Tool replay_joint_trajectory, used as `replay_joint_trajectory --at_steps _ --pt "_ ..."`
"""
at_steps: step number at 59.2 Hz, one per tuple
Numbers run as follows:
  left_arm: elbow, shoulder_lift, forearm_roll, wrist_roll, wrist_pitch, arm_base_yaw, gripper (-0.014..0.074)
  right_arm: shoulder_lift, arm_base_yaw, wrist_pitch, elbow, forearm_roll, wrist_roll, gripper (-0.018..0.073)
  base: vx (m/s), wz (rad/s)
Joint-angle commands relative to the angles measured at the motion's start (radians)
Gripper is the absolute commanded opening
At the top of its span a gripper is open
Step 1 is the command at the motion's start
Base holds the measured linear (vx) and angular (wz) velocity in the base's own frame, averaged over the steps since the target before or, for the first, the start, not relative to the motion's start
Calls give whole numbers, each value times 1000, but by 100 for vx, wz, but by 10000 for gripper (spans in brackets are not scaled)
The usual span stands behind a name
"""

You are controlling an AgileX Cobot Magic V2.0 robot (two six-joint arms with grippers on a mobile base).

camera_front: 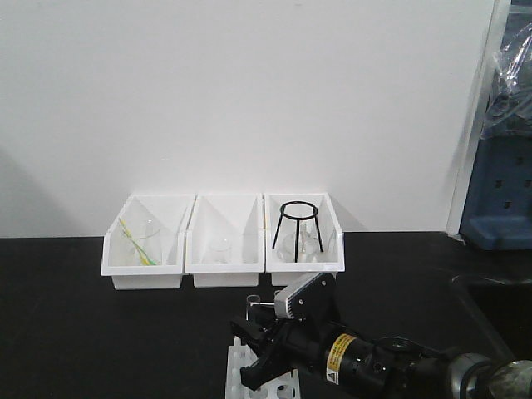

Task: Flip and reinsert test tube from rack
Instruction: 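Lower the held tube with the right gripper into a rack hole, then open the right gripper and raise it away from the tube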

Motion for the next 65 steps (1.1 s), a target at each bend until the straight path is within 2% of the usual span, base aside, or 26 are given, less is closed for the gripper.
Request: replay_joint_trajectory --at_steps 1,11,26,30,35,41,46,50,57,60,65 --pt "-6 -8 0 -2 -81 0 -6 -51 -3 -67 -27 18 1 35 0 0" --pt "-6 -8 0 -2 -81 0 -6 -51 -3 -67 -27 21 6 173 0 0" --pt "-6 -8 0 -2 -81 0 -6 -63 -3 -66 -27 18 39 475 0 0" --pt "-6 -8 0 -2 -81 0 -6 -88 -3 -67 -27 18 39 515 0 0" --pt "-6 -8 0 -2 -81 0 -6 -137 -3 -58 -30 21 38 523 0 0" --pt "-6 -8 0 -2 -81 0 -6 -222 -3 -4 -30 30 39 496 0 0" --pt "-6 -8 0 -2 -81 0 -6 -316 -3 99 -30 32 49 417 0 0" --pt "-6 -8 0 -2 -81 0 -6 -403 -3 219 -30 23 84 284 0 0" --pt "-6 -8 0 -2 -81 0 -6 -552 -3 428 -23 17 166 -18 0 0" --pt "-6 -8 0 -2 -81 0 -6 -615 -3 488 0 20 204 -16 0 0" --pt "-6 -8 0 -2 -81 0 -6 -728 -3 496 84 18 218 -13 0 0"
